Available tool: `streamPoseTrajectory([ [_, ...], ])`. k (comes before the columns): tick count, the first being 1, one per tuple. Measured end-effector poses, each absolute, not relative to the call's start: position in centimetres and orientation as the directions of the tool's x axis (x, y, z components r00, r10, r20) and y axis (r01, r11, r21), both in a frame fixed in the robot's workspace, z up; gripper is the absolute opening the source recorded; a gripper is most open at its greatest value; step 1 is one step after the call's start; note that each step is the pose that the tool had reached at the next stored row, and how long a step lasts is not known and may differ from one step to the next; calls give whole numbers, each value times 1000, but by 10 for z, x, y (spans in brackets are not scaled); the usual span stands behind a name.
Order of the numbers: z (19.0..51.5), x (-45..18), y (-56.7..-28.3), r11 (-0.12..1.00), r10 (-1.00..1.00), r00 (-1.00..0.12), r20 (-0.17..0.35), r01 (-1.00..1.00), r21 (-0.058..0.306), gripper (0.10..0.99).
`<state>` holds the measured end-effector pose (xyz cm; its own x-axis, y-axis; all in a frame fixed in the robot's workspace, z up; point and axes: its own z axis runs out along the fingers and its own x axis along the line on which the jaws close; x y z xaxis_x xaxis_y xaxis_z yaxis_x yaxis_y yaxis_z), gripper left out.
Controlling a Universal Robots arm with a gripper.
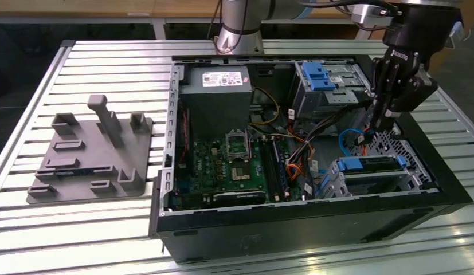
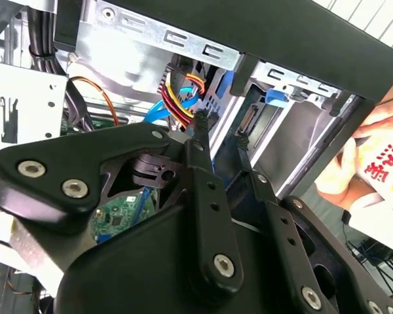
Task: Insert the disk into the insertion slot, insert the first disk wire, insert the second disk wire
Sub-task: 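Insert the first disk wire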
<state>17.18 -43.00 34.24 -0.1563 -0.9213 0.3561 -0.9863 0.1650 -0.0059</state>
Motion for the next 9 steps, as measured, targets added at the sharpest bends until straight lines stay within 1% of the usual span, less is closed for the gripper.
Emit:
streamPoseTrajectory([
  [9, 339, 173, -422, 165, -918, -156, 365, -986, -6, 318],
])
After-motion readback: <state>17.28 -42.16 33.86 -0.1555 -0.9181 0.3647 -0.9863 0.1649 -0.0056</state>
